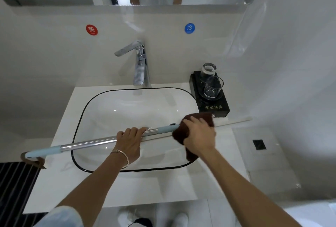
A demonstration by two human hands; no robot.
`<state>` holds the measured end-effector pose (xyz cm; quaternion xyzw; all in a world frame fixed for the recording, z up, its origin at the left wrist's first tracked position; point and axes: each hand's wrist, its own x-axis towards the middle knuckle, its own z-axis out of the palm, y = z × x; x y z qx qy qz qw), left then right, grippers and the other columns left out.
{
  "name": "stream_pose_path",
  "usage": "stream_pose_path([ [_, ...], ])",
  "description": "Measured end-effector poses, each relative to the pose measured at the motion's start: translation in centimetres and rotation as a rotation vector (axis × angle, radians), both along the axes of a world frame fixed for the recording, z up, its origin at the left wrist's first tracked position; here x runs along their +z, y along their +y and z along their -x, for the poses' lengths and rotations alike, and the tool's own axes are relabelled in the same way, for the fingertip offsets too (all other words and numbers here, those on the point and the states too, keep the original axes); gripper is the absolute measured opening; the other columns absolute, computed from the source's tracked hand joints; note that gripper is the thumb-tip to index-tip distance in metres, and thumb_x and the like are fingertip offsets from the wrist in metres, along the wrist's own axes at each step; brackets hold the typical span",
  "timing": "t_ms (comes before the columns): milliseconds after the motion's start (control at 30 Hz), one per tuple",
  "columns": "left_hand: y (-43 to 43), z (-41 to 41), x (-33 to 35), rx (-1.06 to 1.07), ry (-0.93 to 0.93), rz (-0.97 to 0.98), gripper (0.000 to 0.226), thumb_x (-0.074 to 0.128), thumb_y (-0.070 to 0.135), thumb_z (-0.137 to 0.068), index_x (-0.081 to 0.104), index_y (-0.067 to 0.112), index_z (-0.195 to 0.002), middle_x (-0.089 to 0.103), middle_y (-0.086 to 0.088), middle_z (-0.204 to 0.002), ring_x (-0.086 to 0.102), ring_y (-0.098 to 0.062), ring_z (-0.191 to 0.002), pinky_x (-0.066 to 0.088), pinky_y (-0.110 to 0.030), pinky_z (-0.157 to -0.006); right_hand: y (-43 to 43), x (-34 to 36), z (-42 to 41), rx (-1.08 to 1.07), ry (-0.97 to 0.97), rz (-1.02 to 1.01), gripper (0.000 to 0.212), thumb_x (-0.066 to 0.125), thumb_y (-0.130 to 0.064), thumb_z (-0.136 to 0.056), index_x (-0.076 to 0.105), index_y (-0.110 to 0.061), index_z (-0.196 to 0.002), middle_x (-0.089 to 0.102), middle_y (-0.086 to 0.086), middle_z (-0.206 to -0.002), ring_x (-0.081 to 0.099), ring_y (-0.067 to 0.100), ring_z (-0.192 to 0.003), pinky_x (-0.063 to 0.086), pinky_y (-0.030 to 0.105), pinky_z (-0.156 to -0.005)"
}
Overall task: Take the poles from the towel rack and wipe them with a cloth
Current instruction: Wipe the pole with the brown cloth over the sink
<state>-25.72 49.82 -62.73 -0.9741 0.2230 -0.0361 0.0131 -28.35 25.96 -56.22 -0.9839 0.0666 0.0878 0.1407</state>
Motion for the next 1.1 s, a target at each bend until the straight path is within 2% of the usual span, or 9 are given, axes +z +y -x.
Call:
stream_pose_path([
  [167,0.7,0.0,-0.6,-0.017,-0.054,0.015,0.06,0.037,0.016,-0.053,0.044,0.02,-0.112,0.058,-0.001,-0.078,0.055,-0.024,-0.062,0.04,-0.034,-0.056,2.1,-0.9,1.9,0.298,0.057,-0.03,0.063,0.057,-0.029,-0.085,0.036,-0.038,-0.143,0.027,-0.012,-0.155,0.02,0.018,-0.144,0.023,0.043,-0.113],
  [267,0.9,0.2,-0.6,-0.026,-0.063,0.047,0.06,0.026,0.019,-0.054,0.045,0.021,-0.111,0.058,0.0,-0.079,0.056,-0.024,-0.062,0.041,-0.035,-0.056,-2.5,-1.0,1.7,0.206,0.049,-0.001,0.066,0.059,-0.025,-0.076,0.043,-0.041,-0.138,0.035,-0.014,-0.151,0.031,0.017,-0.14,0.03,0.041,-0.111],
  [367,0.5,0.1,0.0,-0.004,0.03,0.029,0.06,0.037,0.02,-0.054,0.042,0.023,-0.113,0.058,0.0,-0.082,0.058,-0.025,-0.066,0.042,-0.037,-0.058,-5.9,-0.4,1.2,0.012,0.033,-0.079,0.066,0.061,-0.023,-0.072,0.047,-0.039,-0.135,0.042,-0.013,-0.147,0.041,0.015,-0.133,0.041,0.039,-0.104],
  [433,0.0,-0.1,0.8,0.058,0.169,-0.048,0.064,0.051,0.027,-0.063,0.035,0.027,-0.125,0.054,-0.001,-0.101,0.058,-0.027,-0.089,0.042,-0.045,-0.075,-5.4,-0.4,1.3,0.036,0.05,-0.056,0.064,0.061,-0.026,-0.077,0.045,-0.037,-0.138,0.04,-0.01,-0.148,0.037,0.018,-0.136,0.038,0.042,-0.106],
  [500,-1.0,0.0,1.6,0.171,0.334,-0.157,0.069,0.051,0.041,-0.078,0.02,0.029,-0.138,0.041,-0.001,-0.124,0.042,-0.025,-0.116,0.024,-0.053,-0.102,-4.4,-0.6,1.7,0.053,0.062,-0.027,0.063,0.059,-0.028,-0.08,0.041,-0.036,-0.141,0.036,-0.009,-0.152,0.029,0.02,-0.141,0.033,0.045,-0.11],
  [667,-8.0,0.5,2.9,0.119,0.347,-0.107,0.09,0.048,0.047,-0.087,-0.012,0.02,-0.149,0.017,-0.005,-0.15,0.021,-0.027,-0.137,0.006,-0.061,-0.109,-4.0,-0.7,1.9,0.039,0.06,-0.042,0.064,0.06,-0.029,-0.083,0.038,-0.036,-0.143,0.034,-0.009,-0.153,0.024,0.021,-0.143,0.029,0.049,-0.113],
  [733,-10.3,0.1,2.6,0.156,0.379,-0.12,0.086,0.046,0.045,-0.088,-0.008,0.018,-0.149,0.024,-0.007,-0.146,0.025,-0.028,-0.134,0.009,-0.061,-0.109,-3.9,-0.6,2.1,0.037,0.052,-0.056,0.063,0.06,-0.029,-0.084,0.038,-0.036,-0.143,0.034,-0.009,-0.153,0.025,0.021,-0.143,0.028,0.049,-0.113],
  [867,-10.9,-0.5,1.5,0.216,0.333,-0.111,0.055,0.044,0.041,-0.088,0.026,0.022,-0.136,0.038,-0.004,-0.129,0.038,-0.026,-0.12,0.018,-0.056,-0.108,-5.2,-0.4,2.2,0.093,0.069,-0.107,0.068,0.061,-0.024,-0.08,0.038,-0.037,-0.143,0.034,-0.011,-0.152,0.026,0.018,-0.142,0.03,0.044,-0.113],
  [1100,-10.9,0.0,0.4,0.176,0.234,-0.058,0.05,0.047,0.036,-0.085,0.034,0.021,-0.13,0.042,-0.002,-0.118,0.042,-0.025,-0.109,0.025,-0.051,-0.102,-11.6,-0.6,3.0,-0.144,0.055,0.089,0.067,0.062,-0.024,-0.079,0.041,-0.037,-0.141,0.036,-0.01,-0.151,0.028,0.022,-0.141,0.033,0.046,-0.11],
])
